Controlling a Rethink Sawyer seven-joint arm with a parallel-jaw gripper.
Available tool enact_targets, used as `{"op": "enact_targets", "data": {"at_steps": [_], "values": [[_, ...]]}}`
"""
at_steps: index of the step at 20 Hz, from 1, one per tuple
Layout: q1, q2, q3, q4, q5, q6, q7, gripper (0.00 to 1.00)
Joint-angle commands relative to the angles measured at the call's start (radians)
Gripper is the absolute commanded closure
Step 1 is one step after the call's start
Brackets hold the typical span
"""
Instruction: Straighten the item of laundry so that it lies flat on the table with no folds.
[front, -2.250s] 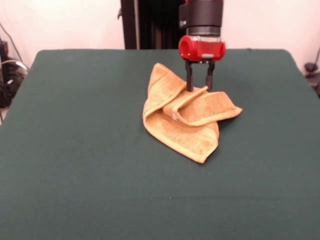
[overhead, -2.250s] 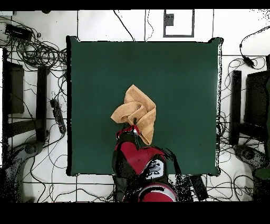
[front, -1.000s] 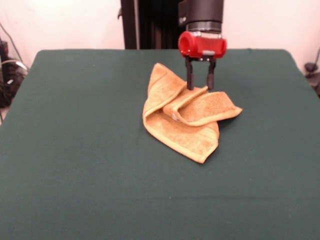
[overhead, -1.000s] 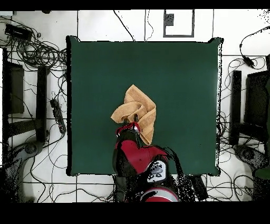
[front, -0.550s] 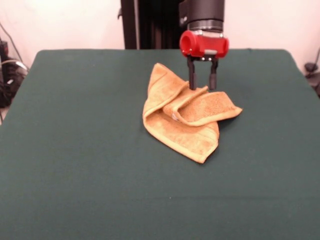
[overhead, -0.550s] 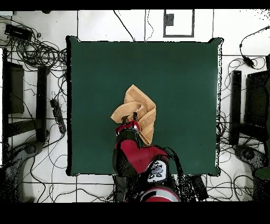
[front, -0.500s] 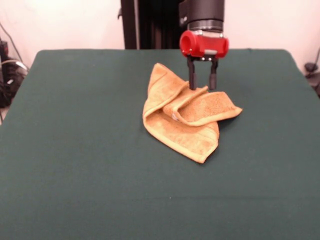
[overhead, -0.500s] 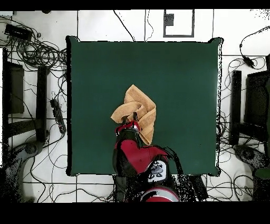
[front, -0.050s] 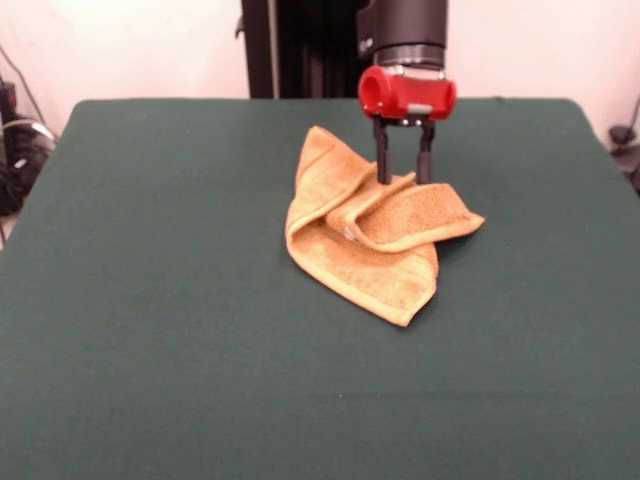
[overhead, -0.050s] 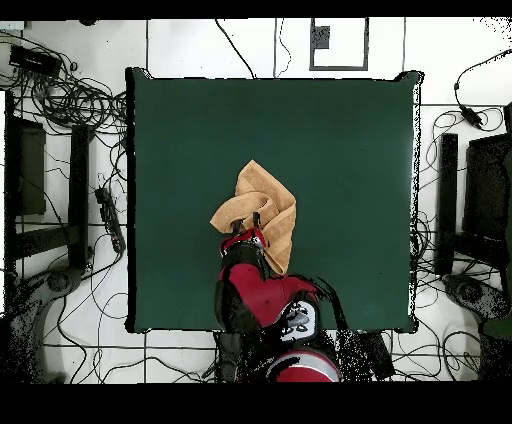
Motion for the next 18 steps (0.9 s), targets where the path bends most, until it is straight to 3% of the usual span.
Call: {"op": "enact_targets", "data": {"at_steps": [1, 18], "values": [[0.011, 0.039, 0.074, -0.082, 0.061, -0.041, 0.173, 0.00], [0.031, 0.054, 0.047, -0.083, 0.083, -0.093, 0.161, 0.00]]}}
